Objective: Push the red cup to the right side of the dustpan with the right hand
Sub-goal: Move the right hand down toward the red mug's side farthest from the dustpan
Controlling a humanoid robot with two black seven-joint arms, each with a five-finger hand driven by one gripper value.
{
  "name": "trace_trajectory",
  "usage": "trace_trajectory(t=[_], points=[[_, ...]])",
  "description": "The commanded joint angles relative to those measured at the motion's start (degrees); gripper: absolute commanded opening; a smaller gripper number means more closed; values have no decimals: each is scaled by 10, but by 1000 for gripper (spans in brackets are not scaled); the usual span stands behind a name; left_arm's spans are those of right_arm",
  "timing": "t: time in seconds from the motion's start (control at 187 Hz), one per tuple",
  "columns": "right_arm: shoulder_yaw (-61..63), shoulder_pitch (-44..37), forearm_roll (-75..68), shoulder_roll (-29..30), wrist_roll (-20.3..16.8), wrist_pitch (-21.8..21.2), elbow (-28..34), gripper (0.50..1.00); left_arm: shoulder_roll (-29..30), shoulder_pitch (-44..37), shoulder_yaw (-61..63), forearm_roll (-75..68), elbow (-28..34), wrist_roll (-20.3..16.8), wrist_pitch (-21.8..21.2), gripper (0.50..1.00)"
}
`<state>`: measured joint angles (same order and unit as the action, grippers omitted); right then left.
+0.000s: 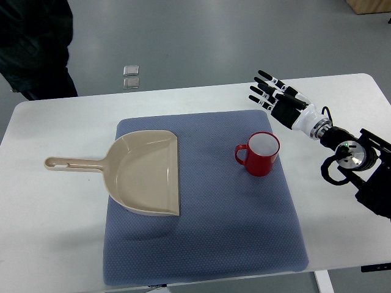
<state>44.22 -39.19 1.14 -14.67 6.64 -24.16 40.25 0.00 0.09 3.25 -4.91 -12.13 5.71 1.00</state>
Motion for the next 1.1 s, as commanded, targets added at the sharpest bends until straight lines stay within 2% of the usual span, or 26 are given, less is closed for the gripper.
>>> trace_trajectory(t=[0.0,0.144,0.294,0.56,0.625,0.918,1.004,1.094], points=[[0,1,0,0,0,0,0,932,0,0,0,0,0,0,0,1000],[-1,2,2,-2,-1,-12,0,932,0,0,0,0,0,0,0,1000],[-4,6,46,-43,0,-108,-1,932,0,0,-1,1,1,0,0,1000],[3,26,176,-106,18,-108,-2,934,0,0,1,-1,-4,0,1,1000],[3,26,209,-113,46,-108,-2,934,0,0,1,-1,-6,0,1,1000],[5,44,369,-136,247,-108,12,932,0,0,1,0,-6,0,0,1000],[7,57,391,-135,275,-108,14,932,0,0,1,0,-6,0,0,1000],[6,68,399,-131,284,-108,13,932,0,0,1,0,-7,0,0,1000]])
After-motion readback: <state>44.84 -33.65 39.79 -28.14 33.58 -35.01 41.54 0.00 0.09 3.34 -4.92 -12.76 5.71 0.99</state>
